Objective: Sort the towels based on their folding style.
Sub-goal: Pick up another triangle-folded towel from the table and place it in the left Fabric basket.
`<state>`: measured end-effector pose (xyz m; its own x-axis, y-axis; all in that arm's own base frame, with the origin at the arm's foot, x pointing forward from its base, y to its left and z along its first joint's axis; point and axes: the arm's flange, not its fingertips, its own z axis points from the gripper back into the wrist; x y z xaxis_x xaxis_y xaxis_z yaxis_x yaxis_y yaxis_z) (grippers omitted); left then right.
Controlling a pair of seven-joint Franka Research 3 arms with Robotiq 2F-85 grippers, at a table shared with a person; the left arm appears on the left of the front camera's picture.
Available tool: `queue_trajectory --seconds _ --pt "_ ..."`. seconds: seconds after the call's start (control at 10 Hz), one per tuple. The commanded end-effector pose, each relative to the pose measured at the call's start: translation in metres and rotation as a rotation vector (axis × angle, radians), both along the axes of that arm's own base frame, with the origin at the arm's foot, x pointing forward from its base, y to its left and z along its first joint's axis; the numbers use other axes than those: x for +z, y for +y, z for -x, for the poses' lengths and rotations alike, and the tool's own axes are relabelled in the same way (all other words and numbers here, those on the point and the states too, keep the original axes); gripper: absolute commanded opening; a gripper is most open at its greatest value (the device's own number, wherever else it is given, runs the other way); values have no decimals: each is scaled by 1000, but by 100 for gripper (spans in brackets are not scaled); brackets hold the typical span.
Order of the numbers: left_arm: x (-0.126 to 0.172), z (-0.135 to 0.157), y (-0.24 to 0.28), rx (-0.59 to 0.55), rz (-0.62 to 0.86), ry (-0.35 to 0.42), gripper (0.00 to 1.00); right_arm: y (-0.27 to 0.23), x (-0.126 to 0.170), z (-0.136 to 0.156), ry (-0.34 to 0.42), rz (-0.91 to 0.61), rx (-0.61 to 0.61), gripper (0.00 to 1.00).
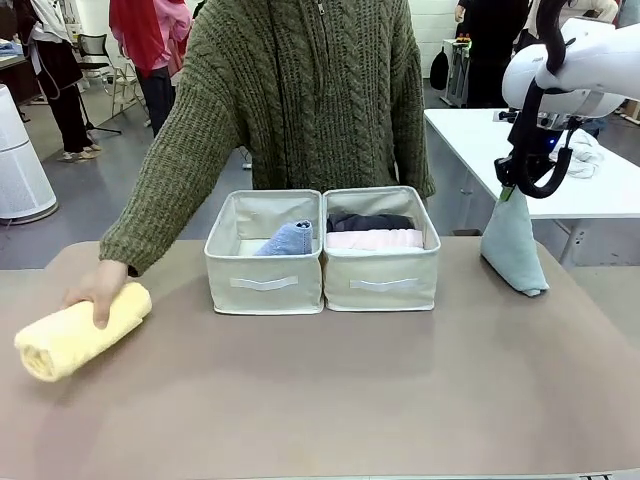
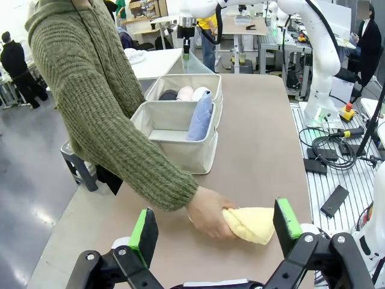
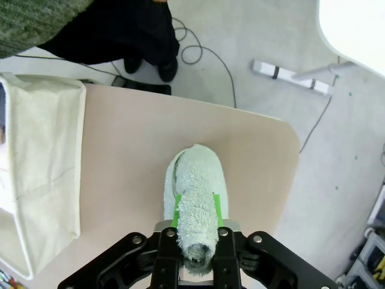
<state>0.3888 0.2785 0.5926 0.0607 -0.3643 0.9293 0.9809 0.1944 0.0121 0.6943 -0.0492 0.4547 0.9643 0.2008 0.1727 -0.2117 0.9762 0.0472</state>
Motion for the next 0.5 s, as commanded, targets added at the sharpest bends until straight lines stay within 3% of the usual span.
queue_trajectory --seconds 0.0,0.2,0.4 --pt "1 2 0 2 -1 -1 100 12 39 24 53 -53 8 0" --pt "1 2 0 2 -1 -1 100 50 134 84 80 -82 175 0" --pt "1 2 0 2 -1 -1 100 98 233 148 0 -29 321 0"
